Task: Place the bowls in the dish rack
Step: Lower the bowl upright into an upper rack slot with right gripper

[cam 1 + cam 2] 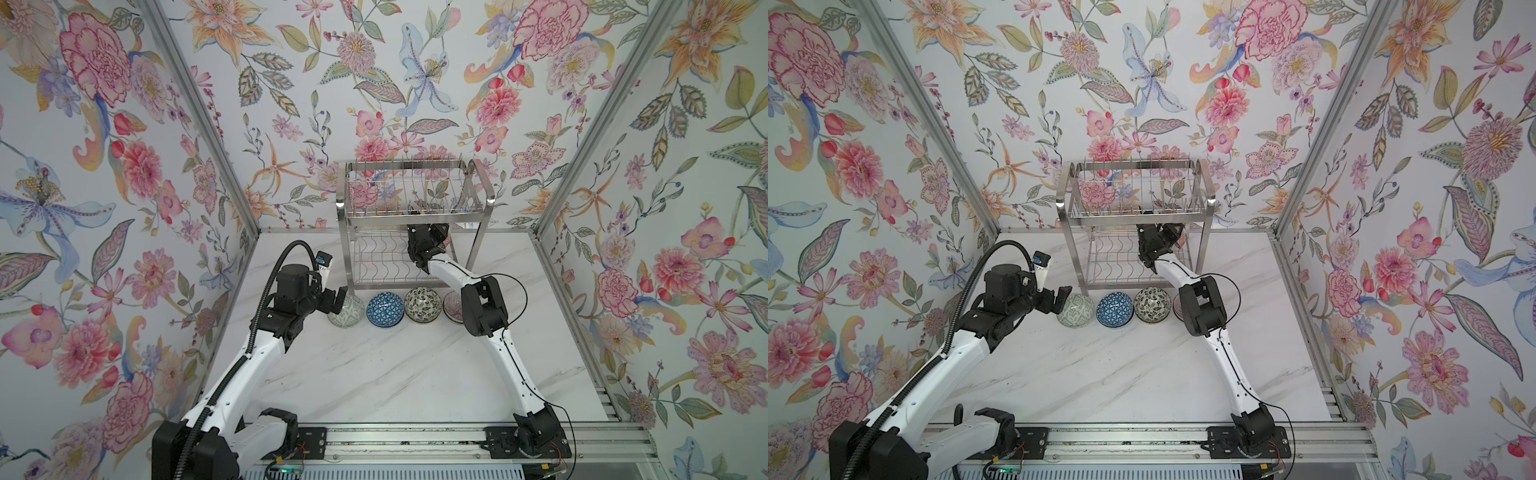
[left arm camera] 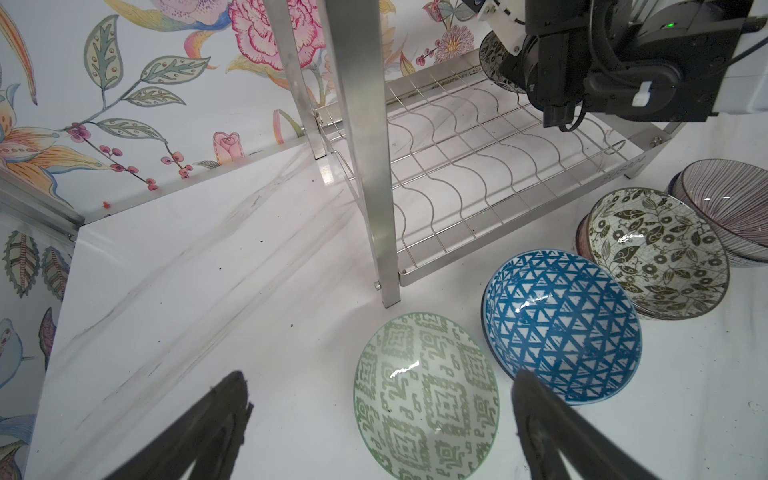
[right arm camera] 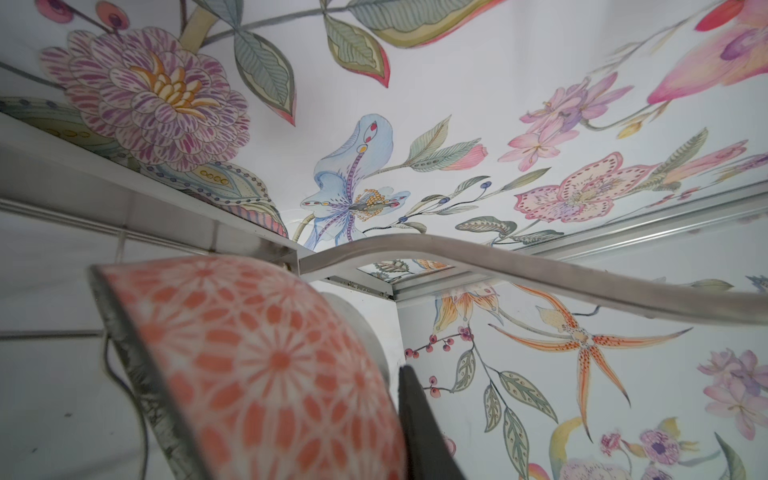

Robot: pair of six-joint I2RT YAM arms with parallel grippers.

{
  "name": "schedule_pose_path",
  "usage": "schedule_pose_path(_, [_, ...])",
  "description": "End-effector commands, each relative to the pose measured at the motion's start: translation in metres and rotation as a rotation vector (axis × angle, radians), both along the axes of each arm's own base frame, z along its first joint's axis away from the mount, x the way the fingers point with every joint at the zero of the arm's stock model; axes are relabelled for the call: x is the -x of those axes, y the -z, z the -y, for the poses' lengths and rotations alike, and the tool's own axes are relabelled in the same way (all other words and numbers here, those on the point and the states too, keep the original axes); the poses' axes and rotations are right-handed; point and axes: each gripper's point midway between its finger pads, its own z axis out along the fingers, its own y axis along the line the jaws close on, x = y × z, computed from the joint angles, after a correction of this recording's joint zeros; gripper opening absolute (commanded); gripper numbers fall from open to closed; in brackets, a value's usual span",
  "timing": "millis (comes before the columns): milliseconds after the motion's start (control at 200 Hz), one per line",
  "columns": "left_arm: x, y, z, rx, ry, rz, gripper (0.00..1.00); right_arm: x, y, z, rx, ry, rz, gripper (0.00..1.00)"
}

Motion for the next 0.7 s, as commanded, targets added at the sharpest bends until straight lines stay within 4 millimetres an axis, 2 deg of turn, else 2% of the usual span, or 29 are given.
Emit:
schedule_pose_path(0, [0.003, -0.001, -0.001, 0.012, 0.0, 0.001, 0.99, 0.0, 0.012, -0.001, -0.03, -0.014, -0.035, 0.13])
schedule_pose_path(110, [0.003, 0.001, 0.0, 0.013, 0.004, -0.004, 0.99, 0.003, 0.008, 0.0, -0.046, -0.018, -0.036, 0.25])
schedule_pose_path(435, [0.003, 0.001, 0.001, 0.023, 0.008, -0.008, 1.0, 0.01, -0.015, 0.001, -0.043, -0.037, -0.041, 0.42])
schedule_pose_path(696, [0.004, 0.001, 0.004, 0.032, 0.017, -0.012, 1.0, 0.019, -0.033, -0.001, -0.046, -0.055, -0.038, 0.75])
